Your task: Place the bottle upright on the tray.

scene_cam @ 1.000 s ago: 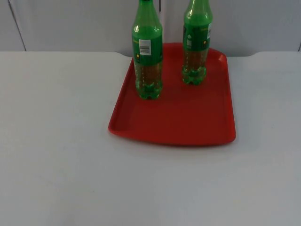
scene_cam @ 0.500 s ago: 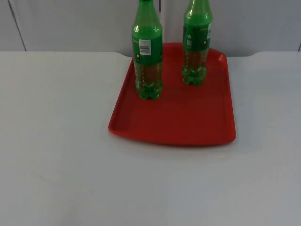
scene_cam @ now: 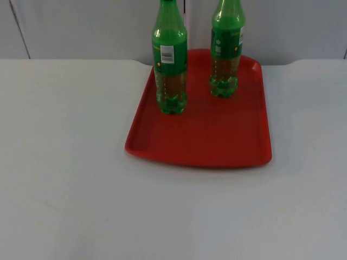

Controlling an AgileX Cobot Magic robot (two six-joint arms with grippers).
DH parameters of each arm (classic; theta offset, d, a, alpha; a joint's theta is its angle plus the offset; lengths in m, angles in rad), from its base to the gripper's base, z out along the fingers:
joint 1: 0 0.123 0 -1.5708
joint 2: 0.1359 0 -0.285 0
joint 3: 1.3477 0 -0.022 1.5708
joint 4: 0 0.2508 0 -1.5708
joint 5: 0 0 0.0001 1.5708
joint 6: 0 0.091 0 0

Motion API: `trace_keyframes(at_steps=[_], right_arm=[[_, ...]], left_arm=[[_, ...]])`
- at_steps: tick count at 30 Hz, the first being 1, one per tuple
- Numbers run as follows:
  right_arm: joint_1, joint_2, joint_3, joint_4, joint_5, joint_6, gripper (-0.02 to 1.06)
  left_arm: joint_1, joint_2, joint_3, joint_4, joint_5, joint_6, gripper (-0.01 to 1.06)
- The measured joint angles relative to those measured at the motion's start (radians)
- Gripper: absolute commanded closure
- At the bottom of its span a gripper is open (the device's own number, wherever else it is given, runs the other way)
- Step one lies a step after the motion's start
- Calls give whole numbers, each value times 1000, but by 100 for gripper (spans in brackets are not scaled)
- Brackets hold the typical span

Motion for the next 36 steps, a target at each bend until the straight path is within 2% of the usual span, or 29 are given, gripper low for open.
trace_keyframes(at_steps=[20,24,36], right_arm=[[-5,0,0,1,0,2,-1],[-36,0,0,7,0,4,-1],[-235,0,0,7,0,4,-1]], left_arm=[[0,0,0,0,0,-2,0],[0,0,0,0,0,-2,0],[0,0,0,0,0,-2,0]])
